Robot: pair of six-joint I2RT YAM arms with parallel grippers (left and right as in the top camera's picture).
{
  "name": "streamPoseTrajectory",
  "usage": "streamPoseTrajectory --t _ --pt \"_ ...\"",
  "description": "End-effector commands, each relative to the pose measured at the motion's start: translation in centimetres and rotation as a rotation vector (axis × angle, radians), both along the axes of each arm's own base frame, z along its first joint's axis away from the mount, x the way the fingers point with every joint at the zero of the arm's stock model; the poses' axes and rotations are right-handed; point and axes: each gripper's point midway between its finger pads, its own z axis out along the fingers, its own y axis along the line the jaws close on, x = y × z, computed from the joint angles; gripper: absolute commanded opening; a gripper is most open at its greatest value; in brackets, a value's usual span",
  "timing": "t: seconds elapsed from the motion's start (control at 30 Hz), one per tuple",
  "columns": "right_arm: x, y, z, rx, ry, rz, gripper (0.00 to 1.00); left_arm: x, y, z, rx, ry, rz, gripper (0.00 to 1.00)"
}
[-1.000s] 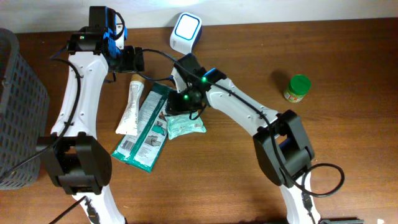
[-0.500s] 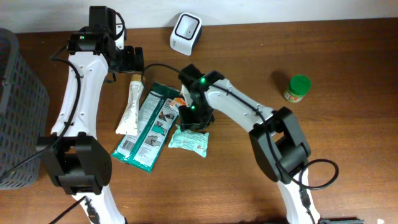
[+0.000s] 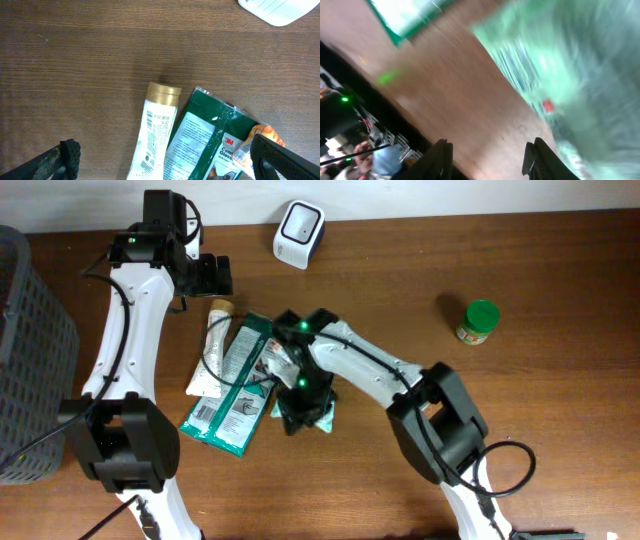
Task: Scan the item barcode
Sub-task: 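Grasp the light-green packet with the right gripper, then lift the light-green packet and pull it to the right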
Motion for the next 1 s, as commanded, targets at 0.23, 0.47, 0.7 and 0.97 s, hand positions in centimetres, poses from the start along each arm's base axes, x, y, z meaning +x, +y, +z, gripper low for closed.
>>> streamPoseTrajectory --t 0.23,0.47,0.7,0.97 --pt "7.6 -8.9 -2.0 -0.091 -0.104 -0.198 0.38 0.1 0.3 2.0 0.010 -0.048 -0.004 0.99" --pt "16.0 -5.1 2.3 0.427 -0.211 -0.380 0.38 0.1 0.3 2.0 0.010 -0.048 -0.004 0.99" --pt "13.4 -4.7 4.2 0.377 -0.117 -0.369 0.38 0.1 0.3 2.0 0.010 -0.048 -0.004 1.00" --pt "9.3 1.1 3.7 0.298 -0.028 -0.372 0.38 0.1 0.3 2.0 0.010 -0.048 -0.004 0.99"
